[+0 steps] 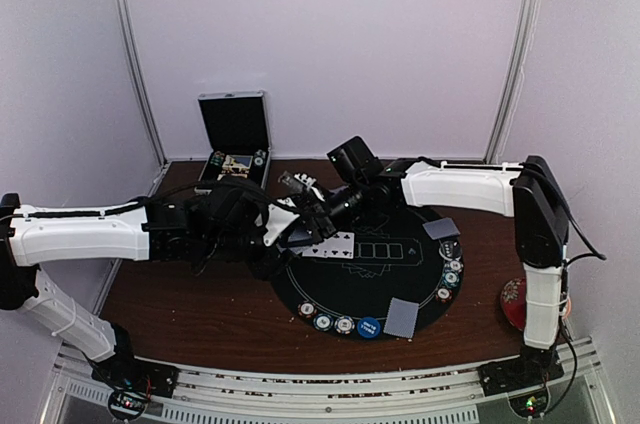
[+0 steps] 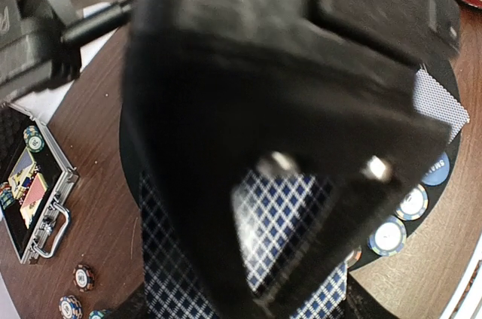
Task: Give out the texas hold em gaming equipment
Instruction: Pick up the poker card from the face-down deck piles.
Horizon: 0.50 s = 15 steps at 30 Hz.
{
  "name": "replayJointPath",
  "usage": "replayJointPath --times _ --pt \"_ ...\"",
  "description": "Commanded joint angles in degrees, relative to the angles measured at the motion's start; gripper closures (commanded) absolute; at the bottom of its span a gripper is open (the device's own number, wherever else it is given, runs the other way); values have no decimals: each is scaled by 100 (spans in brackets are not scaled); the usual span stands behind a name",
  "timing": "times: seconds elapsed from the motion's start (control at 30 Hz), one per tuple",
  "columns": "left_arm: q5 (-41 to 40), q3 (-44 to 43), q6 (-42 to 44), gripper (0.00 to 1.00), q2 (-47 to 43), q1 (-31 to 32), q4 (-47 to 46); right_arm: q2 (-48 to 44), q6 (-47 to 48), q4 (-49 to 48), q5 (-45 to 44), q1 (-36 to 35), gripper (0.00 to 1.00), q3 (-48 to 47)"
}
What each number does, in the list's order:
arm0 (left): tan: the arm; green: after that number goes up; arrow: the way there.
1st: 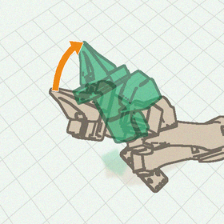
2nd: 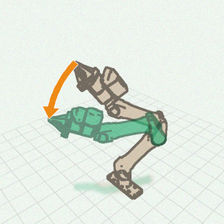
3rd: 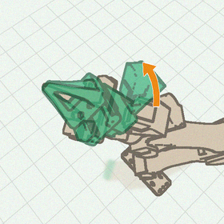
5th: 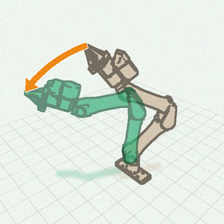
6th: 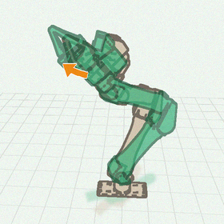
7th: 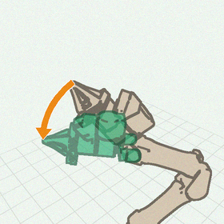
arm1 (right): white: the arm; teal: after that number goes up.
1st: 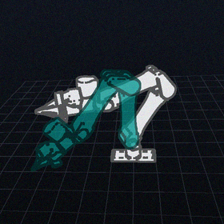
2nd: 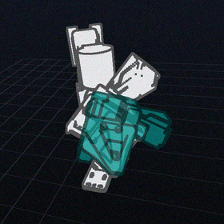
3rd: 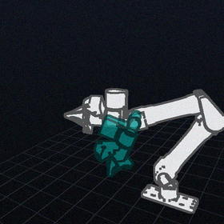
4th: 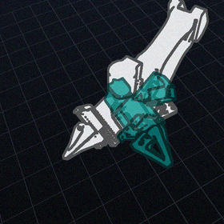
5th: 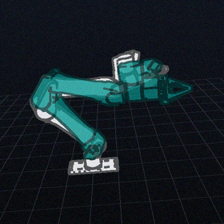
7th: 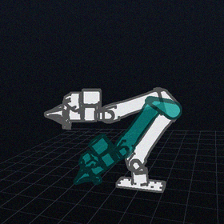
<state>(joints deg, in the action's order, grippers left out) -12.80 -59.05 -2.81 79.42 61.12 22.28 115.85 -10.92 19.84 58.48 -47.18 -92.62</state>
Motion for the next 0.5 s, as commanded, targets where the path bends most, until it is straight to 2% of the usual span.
replayJointPath --times 0.0,0.2,0.33,0.47 --pt "92 19 69 36 -89 22 -365 132 -291 -274 -141 268 45 83" --pt "76 32 72 36 -76 22 -368 94 -260 -194 0 342 50 53" --pt "67 33 68 36 -76 22 -378 79 -165 -64 -71 374 62 29" --pt "50 41 62 36 -89 20 -373 133 -49 147 -117 425 65 -5"
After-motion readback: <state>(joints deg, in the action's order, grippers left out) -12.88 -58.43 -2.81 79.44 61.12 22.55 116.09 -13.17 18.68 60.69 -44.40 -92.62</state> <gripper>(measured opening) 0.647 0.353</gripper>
